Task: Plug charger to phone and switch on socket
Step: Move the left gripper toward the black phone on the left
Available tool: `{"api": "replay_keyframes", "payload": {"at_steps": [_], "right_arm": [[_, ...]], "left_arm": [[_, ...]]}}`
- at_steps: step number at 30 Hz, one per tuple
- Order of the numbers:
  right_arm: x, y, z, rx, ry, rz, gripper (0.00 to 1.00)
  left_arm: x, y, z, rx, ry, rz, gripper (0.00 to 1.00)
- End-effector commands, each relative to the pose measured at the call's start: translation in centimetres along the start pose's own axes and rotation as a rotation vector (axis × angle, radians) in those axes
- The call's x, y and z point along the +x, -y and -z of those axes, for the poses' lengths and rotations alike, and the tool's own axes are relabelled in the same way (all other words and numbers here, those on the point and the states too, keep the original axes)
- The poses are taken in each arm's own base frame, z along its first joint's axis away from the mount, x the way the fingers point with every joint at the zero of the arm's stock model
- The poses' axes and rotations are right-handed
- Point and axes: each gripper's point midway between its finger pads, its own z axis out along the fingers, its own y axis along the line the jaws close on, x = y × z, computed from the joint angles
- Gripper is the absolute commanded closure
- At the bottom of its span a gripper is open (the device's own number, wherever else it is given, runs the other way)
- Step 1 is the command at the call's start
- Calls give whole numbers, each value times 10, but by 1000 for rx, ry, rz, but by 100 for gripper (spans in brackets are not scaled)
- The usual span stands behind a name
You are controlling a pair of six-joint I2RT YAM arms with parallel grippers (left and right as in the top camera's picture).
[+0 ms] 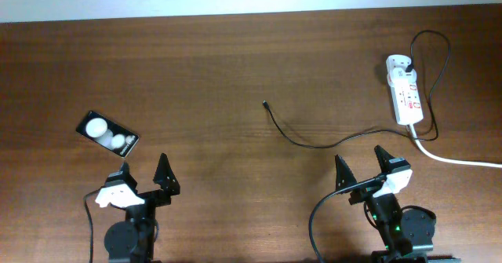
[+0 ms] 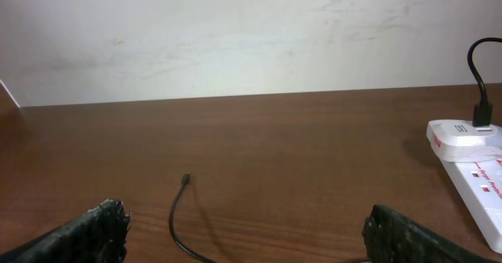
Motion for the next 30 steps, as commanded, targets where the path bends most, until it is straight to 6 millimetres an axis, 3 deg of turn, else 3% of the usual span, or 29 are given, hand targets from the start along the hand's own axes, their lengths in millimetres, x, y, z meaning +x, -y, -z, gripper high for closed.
{"api": "replay_keyframes", "payload": {"at_steps": [1,10,16,18,21,24,27,30], "right_arm": [[2,3,0,15,-2,-5,1],[2,3,0,15,-2,-5,1],[2,3,0,15,-2,-5,1],[2,3,0,15,-2,-5,1],[2,3,0,15,-2,-5,1],[2,3,0,15,-2,-5,1],[2,3,0,15,-2,-5,1],[2,3,0,15,-2,-5,1]], "left_arm": [[1,-2,0,-7,1,-16,1],[-3,-8,0,-42,20,-15,1],[1,12,4,57,-51,-14,1],[-6,13,9,36,-91,-83,1],[-54,2,16,-133,-127,-161,1],[-86,4,4,-219,-216,-177,1],[-95,-5,-14,-339,-390,-213,1],[-81,-4,-36,-342,-518,-220,1]]}}
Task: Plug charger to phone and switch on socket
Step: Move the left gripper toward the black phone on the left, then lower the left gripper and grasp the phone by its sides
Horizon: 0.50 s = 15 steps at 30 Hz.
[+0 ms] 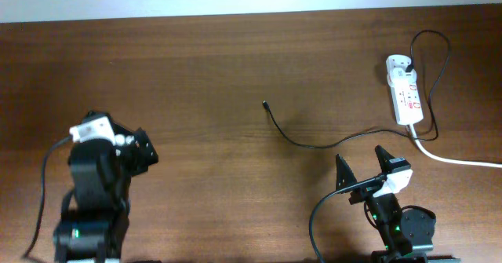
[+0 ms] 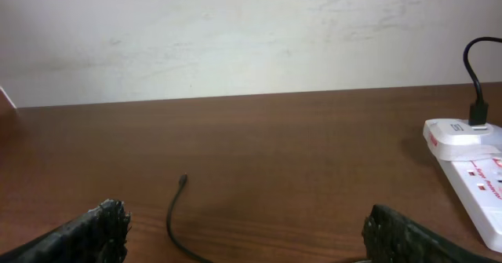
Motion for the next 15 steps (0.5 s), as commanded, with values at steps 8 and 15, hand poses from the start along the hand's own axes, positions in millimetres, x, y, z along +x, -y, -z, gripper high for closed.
{"api": "replay_keyframes", "payload": {"at_steps": [8,15], "right_arm": [[2,1,0,6,-2,-5,1],[2,1,0,6,-2,-5,1]], "left_arm": [[51,27,-67,68,-329,-51,1],[52,10,-78,-89,-321,187,1]]}}
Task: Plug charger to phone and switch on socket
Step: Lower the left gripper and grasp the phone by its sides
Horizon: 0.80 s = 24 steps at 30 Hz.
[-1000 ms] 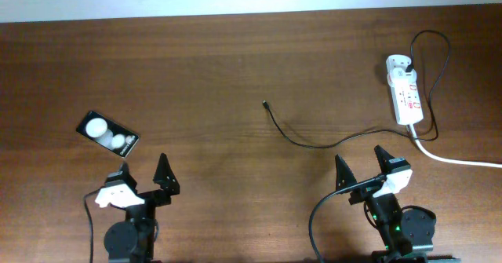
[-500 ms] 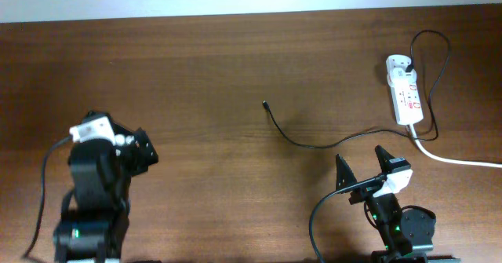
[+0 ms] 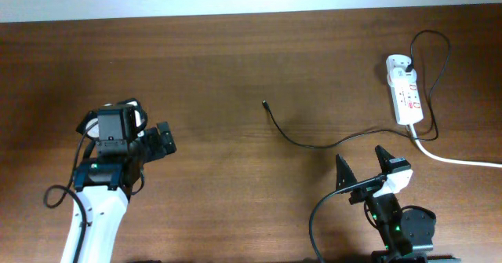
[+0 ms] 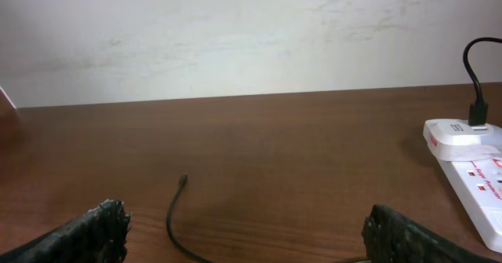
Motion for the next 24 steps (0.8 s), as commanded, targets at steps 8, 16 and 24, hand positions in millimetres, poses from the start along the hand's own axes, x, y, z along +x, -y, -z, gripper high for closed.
{"api": "replay_keyframes", "payload": {"at_steps": [8,16,24], "right_arm": [[2,2,0,7,-2,-5,1],[2,2,0,7,-2,-5,1],[2,2,0,7,-2,-6,1]], "left_arm": [[-53,-49,-9,-380,-33,390,1],[-50,-102,-79,-410,-161,721,1],[-41,-126,-123,-519,-156,679,1]]}}
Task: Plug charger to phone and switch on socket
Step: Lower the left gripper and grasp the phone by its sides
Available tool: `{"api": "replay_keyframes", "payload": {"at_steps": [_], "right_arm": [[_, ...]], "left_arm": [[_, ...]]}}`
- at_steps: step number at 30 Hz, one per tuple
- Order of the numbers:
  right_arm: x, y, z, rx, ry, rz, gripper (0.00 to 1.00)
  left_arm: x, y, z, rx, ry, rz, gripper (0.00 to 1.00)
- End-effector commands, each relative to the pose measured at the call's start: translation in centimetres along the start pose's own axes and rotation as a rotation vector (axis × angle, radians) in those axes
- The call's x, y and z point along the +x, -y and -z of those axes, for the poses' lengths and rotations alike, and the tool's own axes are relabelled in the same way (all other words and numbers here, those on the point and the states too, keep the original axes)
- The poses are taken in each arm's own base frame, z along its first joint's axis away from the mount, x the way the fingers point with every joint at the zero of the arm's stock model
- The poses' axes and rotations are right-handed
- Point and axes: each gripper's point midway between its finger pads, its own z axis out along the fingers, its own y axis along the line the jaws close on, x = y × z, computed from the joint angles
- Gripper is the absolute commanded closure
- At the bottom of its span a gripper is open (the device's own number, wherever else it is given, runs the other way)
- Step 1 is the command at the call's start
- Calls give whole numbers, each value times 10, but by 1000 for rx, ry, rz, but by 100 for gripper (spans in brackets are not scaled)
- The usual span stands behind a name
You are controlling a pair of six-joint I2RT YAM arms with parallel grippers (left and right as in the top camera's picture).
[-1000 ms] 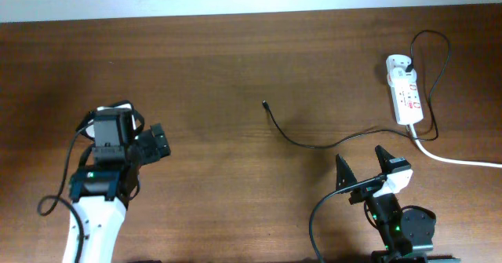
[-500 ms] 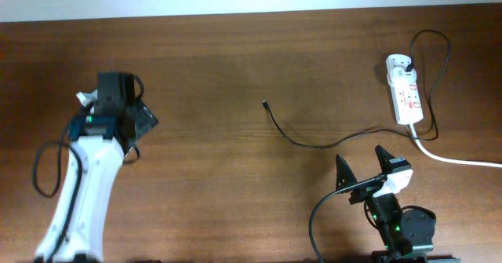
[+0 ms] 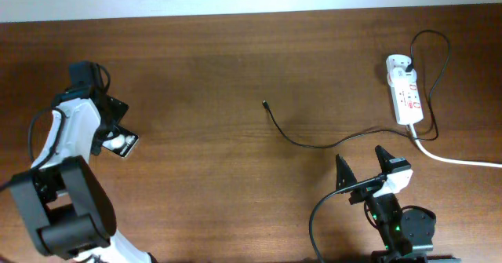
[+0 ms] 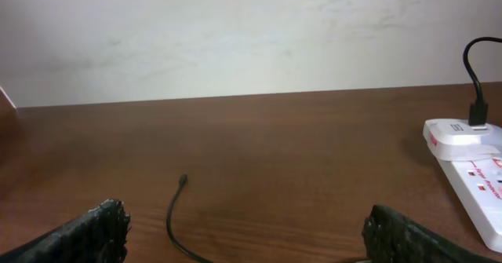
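The phone (image 3: 123, 143), dark with white circles, lies at the table's left, mostly covered by my left gripper (image 3: 108, 128), which hangs right over it with its fingers spread. The black charger cable's free tip (image 3: 265, 104) (image 4: 183, 180) lies mid-table. Its other end is plugged into the white power strip (image 3: 405, 96) (image 4: 469, 157) at the far right. My right gripper (image 3: 363, 169) (image 4: 247, 225) stands open near the front edge, with nothing between its fingers (image 4: 102, 225). It points toward the cable tip and stays well short of it.
The strip's white mains cord (image 3: 459, 161) runs off the right edge. The black cable (image 3: 314, 144) curves across the table just ahead of my right gripper. A pale wall (image 4: 235, 35) stands behind the table's far edge.
My left arm has reached farther left and back; its gripper, then right of the phone's spot, now sits over the phone's left part. Phone, cable and right arm have not moved.
Both grippers first stood open near the front edge, the phone uncovered at the left. The left arm was then raised over the phone's area, hiding it, then turned beside that spot. Now its gripper is down over the phone. The right arm stayed still throughout.
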Motion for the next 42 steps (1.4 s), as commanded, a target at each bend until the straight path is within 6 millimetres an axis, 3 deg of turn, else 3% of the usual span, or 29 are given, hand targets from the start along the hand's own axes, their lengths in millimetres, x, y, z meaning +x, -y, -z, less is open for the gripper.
{"api": "replay_keyframes", "payload": {"at_steps": [1,10,18,23,29,30,35,42], "right_arm": [[2,2,0,7,-3,-6,1],[2,2,0,7,-3,-6,1],[2,2,0,7,-3,-6,1],[2,2,0,7,-3,-6,1],[2,2,0,7,-3,-6,1],[2,2,0,7,-3,-6,1],[2,2,0,7,-3,-6,1],[2,2,0,7,-3,-6,1]], "left_arm": [[-7,1,-19,-41,27,0,1],[1,10,-59,-54,14,-6,1],[1,5,-70,-28,-38,30,1],[25,3,-93,-37,-139,19,0],[38,-10,-92,-85,-194,-47,6],[41,-13,-91,-98,-206,-51,11],[46,-26,-88,-156,-221,-69,12],[50,-30,-90,-170,-233,-76,13]]}}
